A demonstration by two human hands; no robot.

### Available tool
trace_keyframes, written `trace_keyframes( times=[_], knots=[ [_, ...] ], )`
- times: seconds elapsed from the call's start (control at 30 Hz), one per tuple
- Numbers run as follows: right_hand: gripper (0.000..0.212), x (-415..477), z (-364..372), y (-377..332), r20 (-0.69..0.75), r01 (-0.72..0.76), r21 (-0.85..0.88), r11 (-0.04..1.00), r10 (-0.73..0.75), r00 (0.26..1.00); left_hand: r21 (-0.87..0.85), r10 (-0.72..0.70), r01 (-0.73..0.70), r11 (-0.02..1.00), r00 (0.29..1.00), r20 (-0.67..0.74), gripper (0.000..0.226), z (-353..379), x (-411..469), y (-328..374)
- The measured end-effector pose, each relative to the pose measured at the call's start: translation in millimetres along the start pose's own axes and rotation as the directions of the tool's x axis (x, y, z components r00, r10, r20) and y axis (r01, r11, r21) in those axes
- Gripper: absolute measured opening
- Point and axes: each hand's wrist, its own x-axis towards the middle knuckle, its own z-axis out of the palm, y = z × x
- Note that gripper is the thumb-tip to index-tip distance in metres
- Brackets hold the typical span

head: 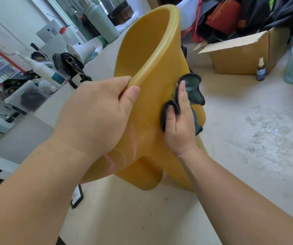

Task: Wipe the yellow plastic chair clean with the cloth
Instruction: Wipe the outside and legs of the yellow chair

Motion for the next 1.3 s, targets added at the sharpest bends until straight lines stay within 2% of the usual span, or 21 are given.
trace_keyframes(
  times=[0.1, 0.17, 0.23, 0.27, 0.3, 0.37, 0.43, 0.5, 0.57, 0.63, 0.7, 0.8, 0.87, 0.9, 0.93, 1.0, 1.1, 1.2, 1.27, 1.3],
  knots=[
    [0.067, -48.2, -13.9, 43.6, -0.046, -0.244, -0.069, 0.967, 0.241, 0.969, 0.007, -0.011, 0.011, 1.000, 1.000, -0.013, 0.038, 0.5, 1.3, 5.9],
    [0.078, -75.9, -20.9, 63.7, -0.061, -0.444, -0.103, 0.890, 0.440, 0.896, 0.055, 0.000, 0.003, 0.998, 0.999, -0.042, 0.038, 2.7, 0.2, 10.9],
    [0.082, -83.0, -20.7, 65.7, -0.078, -0.555, -0.082, 0.828, 0.550, 0.831, 0.102, 0.012, -0.005, 0.995, 0.998, -0.069, 0.039, 5.0, 2.7, 14.9],
    [0.080, -80.6, -19.3, 59.8, -0.095, -0.568, -0.060, 0.821, 0.562, 0.822, 0.111, 0.018, -0.009, 0.994, 0.997, -0.075, 0.039, 6.0, 5.6, 17.3],
    [0.078, -77.2, -17.0, 49.3, -0.108, -0.556, -0.045, 0.830, 0.549, 0.829, 0.121, 0.019, -0.010, 0.993, 0.997, -0.072, 0.040, 7.0, 9.6, 19.9],
    [0.073, -66.8, -10.6, 15.0, -0.095, -0.452, -0.042, 0.891, 0.447, 0.889, 0.142, 0.012, -0.004, 0.990, 0.998, -0.055, 0.041, 8.2, 20.2, 27.3],
    [0.065, -44.8, -7.0, -24.5, -0.076, -0.271, -0.011, 0.963, 0.269, 0.960, 0.142, 0.007, -0.001, 0.990, 0.999, -0.041, 0.043, 10.3, 33.6, 37.6],
    [0.055, -9.7, -9.7, -46.6, -0.123, -0.104, 0.057, 0.993, 0.110, 0.986, 0.121, 0.014, -0.009, 0.993, 0.999, -0.039, 0.043, 13.5, 47.1, 49.0],
    [0.057, 24.5, -19.5, -36.9, -0.142, -0.088, 0.080, 0.993, 0.098, 0.985, 0.096, 0.027, -0.024, 0.995, 0.999, -0.028, 0.045, 16.1, 58.0, 57.6],
    [0.072, 37.2, -32.1, -10.7, -0.097, -0.195, 0.025, 0.981, 0.196, 0.976, 0.044, 0.017, -0.018, 0.999, 1.000, 0.019, 0.047, 13.7, 62.1, 60.6],
    [0.083, 27.4, -42.5, 16.2, -0.075, -0.374, -0.028, 0.927, 0.372, 0.925, -0.023, 0.006, -0.004, 1.000, 0.996, 0.093, 0.045, 6.9, 58.6, 60.1],
    [0.090, -11.4, -56.3, 46.6, -0.061, -0.646, -0.050, 0.762, 0.643, 0.763, -0.089, 0.001, 0.015, 0.996, 0.985, 0.172, 0.041, -1.6, 44.0, 54.9],
    [0.091, -40.0, -62.6, 57.1, -0.027, -0.727, -0.015, 0.687, 0.726, 0.687, -0.097, -0.016, 0.038, 0.995, 0.976, 0.217, 0.048, -7.4, 29.1, 51.3],
    [0.091, -50.8, -63.7, 58.9, -0.019, -0.731, -0.010, 0.682, 0.731, 0.682, -0.105, -0.016, 0.042, 0.994, 0.972, 0.232, 0.051, -10.1, 21.8, 49.8],
    [0.090, -58.3, -62.7, 59.1, -0.014, -0.715, -0.036, 0.698, 0.715, 0.699, -0.112, -0.011, 0.040, 0.993, 0.970, 0.242, 0.052, -12.5, 15.2, 47.2],
    [0.083, -64.7, -58.6, 48.4, 0.030, -0.608, -0.190, 0.771, 0.623, 0.781, -0.100, 0.007, 0.018, 0.995, 0.971, 0.238, 0.053, -14.6, 4.5, 37.9],
    [0.067, -60.1, -43.7, 4.4, 0.155, -0.313, -0.325, 0.893, 0.377, 0.913, -0.014, 0.064, -0.063, 0.998, 0.983, 0.170, 0.051, -15.1, -9.4, 21.4],
    [0.063, -40.0, -30.5, -44.4, 0.172, -0.048, -0.171, 0.984, 0.078, 0.982, 0.045, 0.110, -0.113, 0.993, 0.991, 0.071, 0.056, -14.1, -22.6, 9.7],
    [0.061, -9.3, -35.5, -49.9, 0.062, 0.028, -0.050, 0.998, -0.025, 0.998, 0.025, 0.110, -0.112, 0.993, 0.993, 0.051, 0.056, -11.4, -27.8, 5.6],
    [0.059, 7.9, -40.3, -42.4, 0.001, 0.057, -0.055, 0.997, -0.057, 0.998, 0.012, 0.107, -0.107, 0.994, 0.993, 0.049, 0.055, -10.7, -28.4, 5.6]
  ],
)
